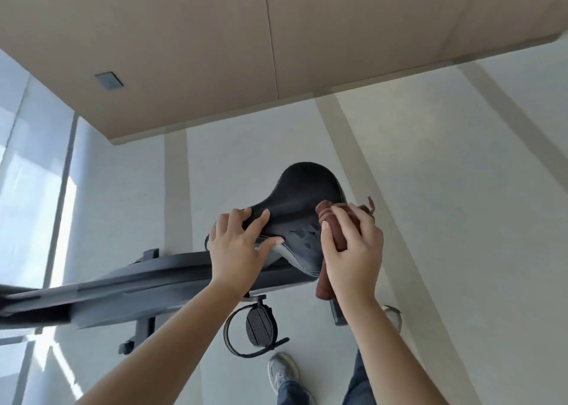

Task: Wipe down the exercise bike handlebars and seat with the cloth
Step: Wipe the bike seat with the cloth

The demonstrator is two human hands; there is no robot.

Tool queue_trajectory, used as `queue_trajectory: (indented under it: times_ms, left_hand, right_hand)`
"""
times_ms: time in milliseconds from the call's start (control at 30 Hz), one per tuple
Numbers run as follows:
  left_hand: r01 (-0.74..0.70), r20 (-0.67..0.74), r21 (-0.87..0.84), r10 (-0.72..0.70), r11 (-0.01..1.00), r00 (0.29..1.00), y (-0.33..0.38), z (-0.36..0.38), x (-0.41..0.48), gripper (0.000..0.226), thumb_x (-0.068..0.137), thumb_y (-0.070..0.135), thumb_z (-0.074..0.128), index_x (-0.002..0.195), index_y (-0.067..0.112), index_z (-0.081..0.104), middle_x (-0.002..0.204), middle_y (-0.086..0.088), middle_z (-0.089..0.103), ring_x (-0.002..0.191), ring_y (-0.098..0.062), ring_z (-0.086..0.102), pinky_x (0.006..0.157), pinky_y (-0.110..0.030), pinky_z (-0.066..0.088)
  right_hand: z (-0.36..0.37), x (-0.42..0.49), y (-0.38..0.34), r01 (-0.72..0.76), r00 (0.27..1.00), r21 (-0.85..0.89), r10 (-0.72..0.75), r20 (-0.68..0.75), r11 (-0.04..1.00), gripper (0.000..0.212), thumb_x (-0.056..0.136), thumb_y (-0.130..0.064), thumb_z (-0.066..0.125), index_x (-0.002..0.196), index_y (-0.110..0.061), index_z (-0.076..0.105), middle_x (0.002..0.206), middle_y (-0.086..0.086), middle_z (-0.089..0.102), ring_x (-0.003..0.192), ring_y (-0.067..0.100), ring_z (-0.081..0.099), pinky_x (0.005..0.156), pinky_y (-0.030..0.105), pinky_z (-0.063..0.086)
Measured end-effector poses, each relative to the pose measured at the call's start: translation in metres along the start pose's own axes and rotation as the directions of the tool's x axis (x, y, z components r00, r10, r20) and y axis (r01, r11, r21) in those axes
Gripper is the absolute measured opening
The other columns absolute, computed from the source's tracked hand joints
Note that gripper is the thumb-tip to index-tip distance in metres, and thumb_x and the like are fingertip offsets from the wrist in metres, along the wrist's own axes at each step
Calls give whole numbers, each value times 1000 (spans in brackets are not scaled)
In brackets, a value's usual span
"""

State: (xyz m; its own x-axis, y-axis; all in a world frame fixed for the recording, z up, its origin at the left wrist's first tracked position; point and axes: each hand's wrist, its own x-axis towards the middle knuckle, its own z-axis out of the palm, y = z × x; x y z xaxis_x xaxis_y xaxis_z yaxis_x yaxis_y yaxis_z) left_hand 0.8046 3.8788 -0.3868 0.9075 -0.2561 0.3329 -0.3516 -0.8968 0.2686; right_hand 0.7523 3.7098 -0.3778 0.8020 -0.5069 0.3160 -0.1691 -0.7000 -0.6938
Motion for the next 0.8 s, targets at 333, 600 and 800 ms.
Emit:
queue_trajectory:
  times_ms: [333, 600, 800]
  left_hand:
    - [-121, 69, -261, 144, 958, 987, -36, -5, 19, 45, 71, 52, 54, 101, 24, 71, 86, -1, 60, 80, -14, 39, 63, -35, 50]
    - [-93, 147, -310, 144, 946, 979, -42, -16, 15, 50, 72, 49, 50, 108, 19, 68, 94, 2, 63, 82, -22, 53, 70, -26, 42]
    - [-66, 186, -364, 142, 929, 972, -45, -22, 15, 44, 69, 31, 66, 110, 14, 67, 100, -1, 64, 86, -26, 57, 75, -25, 38]
  right_hand:
    - [13, 27, -31, 636, 761, -268, -530, 374, 724, 28, 88, -36, 47, 102, -23, 68, 108, 3, 66, 94, 32, 57, 67, 41, 52]
    - [-14, 5, -1, 736, 668, -194, -647, 367, 649, 28, 92, -38, 48, 104, -23, 68, 117, 2, 65, 104, 34, 56, 82, 43, 51]
    - [9, 17, -30, 792, 583, -170, -644, 495, 586, 28, 89, -37, 47, 107, -26, 65, 119, 2, 63, 101, 32, 57, 76, 44, 52]
